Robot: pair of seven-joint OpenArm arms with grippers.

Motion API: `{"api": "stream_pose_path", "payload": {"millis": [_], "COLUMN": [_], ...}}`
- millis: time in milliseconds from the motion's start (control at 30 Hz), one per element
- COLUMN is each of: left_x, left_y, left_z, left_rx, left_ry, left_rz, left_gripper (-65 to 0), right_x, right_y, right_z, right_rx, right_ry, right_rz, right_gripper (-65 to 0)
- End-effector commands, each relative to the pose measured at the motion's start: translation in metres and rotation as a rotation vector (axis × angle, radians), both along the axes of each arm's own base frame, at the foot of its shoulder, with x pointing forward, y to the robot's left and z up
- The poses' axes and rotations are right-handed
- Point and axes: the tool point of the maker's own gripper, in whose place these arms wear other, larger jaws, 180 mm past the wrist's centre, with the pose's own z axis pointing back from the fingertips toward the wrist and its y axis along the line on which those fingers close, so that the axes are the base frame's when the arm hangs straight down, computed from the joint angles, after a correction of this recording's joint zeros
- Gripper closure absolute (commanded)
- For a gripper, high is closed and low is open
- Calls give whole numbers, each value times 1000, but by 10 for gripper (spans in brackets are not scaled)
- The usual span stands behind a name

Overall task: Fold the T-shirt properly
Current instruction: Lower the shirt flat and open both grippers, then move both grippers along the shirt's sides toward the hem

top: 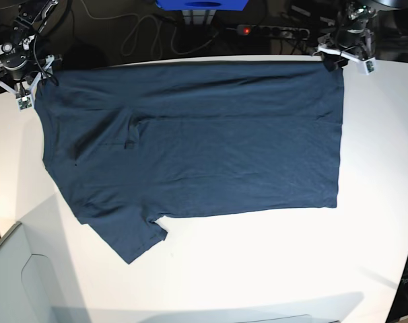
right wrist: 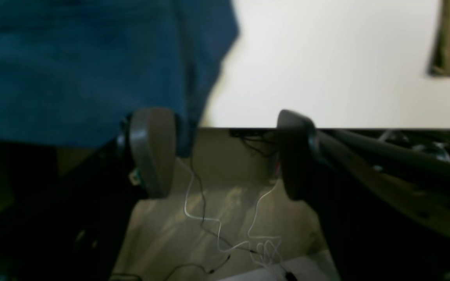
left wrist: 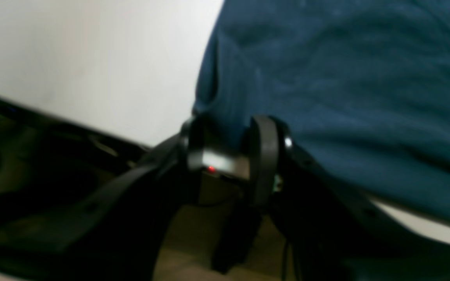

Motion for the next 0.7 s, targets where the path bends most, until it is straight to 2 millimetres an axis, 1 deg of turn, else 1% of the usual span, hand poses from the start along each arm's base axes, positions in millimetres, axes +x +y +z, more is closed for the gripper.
{"api": "stream_pose_path", "payload": {"millis": [0,67,133,233,300,333,400,433,500,667], "left_x": [-1,-4,-9,-13,-10,-7,-2,4,11,64], "left_y": [9,12,10,16,19,21,26,28,32,41], "left_z": [10,12,11,22,38,49,69,80,94,124], "left_rx": [20,12,6,26,50,72,108,127,154,193], "left_ry": [-22,-27,-23,-34,-74,-99,-151,-180,-218,-371], "left_rz": [14,36,46,63,83,89,106,108,106,73], "left_gripper": [-193,-193,-193,-193,-193,-193,-193,-193,-193,-194], "right_x": [10,17,22,27,31,39,47,51,65,104], "right_y": [0,0,2,3,4,8,14,16,24,39], "right_z": [12,23,31,41,46,49,52,53,57,74], "right_rx": [-14,-36,-48,-69,-75,-67,-50,-44,-36,-32], "right_ry": [-44,-74,-94,-118,-134,-157,-180,-190,-220,-298], "right_rz": [24,34,47,57,64,75,94,101,124,194], "right_gripper": [-394,-394,-394,-394,-394,-394,-394,-394,-394,-394]}}
